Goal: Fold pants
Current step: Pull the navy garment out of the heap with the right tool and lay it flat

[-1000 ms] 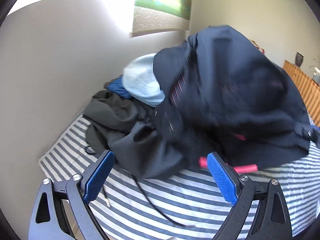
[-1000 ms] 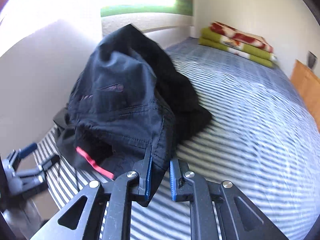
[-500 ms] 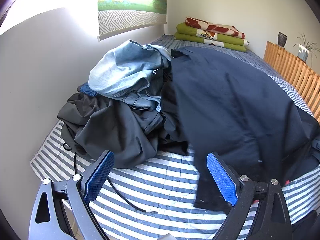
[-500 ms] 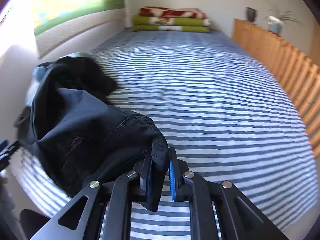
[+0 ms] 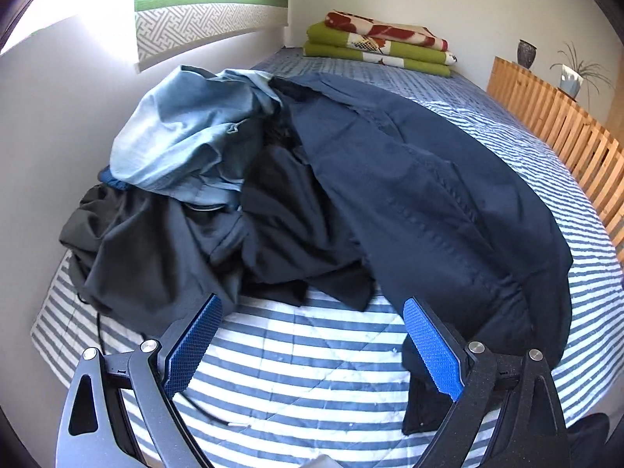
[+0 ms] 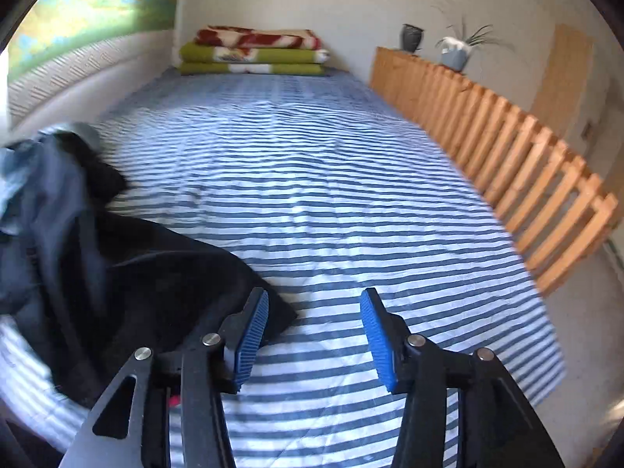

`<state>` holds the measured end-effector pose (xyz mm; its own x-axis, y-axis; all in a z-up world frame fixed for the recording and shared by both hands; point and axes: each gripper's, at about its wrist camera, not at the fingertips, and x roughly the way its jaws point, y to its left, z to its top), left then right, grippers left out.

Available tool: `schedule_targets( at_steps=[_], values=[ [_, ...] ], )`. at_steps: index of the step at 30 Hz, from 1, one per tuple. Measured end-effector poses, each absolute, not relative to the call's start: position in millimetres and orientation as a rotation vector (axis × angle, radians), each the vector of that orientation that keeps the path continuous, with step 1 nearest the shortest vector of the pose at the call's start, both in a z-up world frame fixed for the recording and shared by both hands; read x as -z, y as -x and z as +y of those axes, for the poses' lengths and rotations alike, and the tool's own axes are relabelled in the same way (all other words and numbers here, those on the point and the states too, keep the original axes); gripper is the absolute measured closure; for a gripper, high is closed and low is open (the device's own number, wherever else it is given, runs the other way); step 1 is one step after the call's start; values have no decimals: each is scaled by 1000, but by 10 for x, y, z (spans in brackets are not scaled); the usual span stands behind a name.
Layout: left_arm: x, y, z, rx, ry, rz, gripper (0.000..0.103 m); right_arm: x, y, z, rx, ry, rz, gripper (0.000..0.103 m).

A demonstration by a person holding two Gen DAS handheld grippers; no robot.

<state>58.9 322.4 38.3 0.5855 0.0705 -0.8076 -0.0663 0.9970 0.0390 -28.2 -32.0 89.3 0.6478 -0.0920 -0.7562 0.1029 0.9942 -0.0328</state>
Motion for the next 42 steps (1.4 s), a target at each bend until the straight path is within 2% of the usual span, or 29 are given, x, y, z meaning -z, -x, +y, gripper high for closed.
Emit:
schedule_targets(
  at_steps=[1, 3, 5, 15, 16, 17, 19, 22, 26, 33, 39, 40, 42],
  values=[
    [-360, -602, 3207, -76, -6, 937, 7, -919, 351, -252, 62, -12, 857, 56],
    [-307, -624, 3204, -70, 5, 940, 7, -929, 448, -61, -24, 29, 847, 48],
    [-292, -628, 3243, -81, 24, 937, 7, -880, 511, 250, -122, 78, 848, 36],
    [-425, -465, 3738, -193, 15, 928, 7, -237, 391, 1784, -311, 473, 864, 35],
    [-442, -446, 3785, -204, 10, 926, 7, -199, 352, 1816, -309, 503, 867, 39],
    [-457, -434, 3829, -214, 5, 924, 7, -193, 332, 1826, -313, 516, 871, 56],
    [-474, -416, 3901, -233, -1, 919, 7, -235, 289, 1770, -319, 513, 887, 81],
    [-480, -423, 3940, -241, 6, 919, 7, -400, 270, 1568, -263, 505, 832, 91],
    [-467, -460, 3818, -227, -34, 915, 7, -726, 163, 988, -131, 406, 793, 95],
    [-398, -614, 3418, -162, -77, 920, 7, -1018, -246, -99, 162, 349, 782, 95],
    [-209, -708, 2925, -63, -84, 972, 7, -889, -966, -944, 399, 370, 802, 95],
    [-164, -709, 2810, -34, -86, 985, 7, -824, -1094, -1094, 402, 342, 841, 91],
    [-81, -694, 2533, 31, -102, 1006, 7, -720, -1315, -1394, 352, 234, 952, 72]
  ],
)
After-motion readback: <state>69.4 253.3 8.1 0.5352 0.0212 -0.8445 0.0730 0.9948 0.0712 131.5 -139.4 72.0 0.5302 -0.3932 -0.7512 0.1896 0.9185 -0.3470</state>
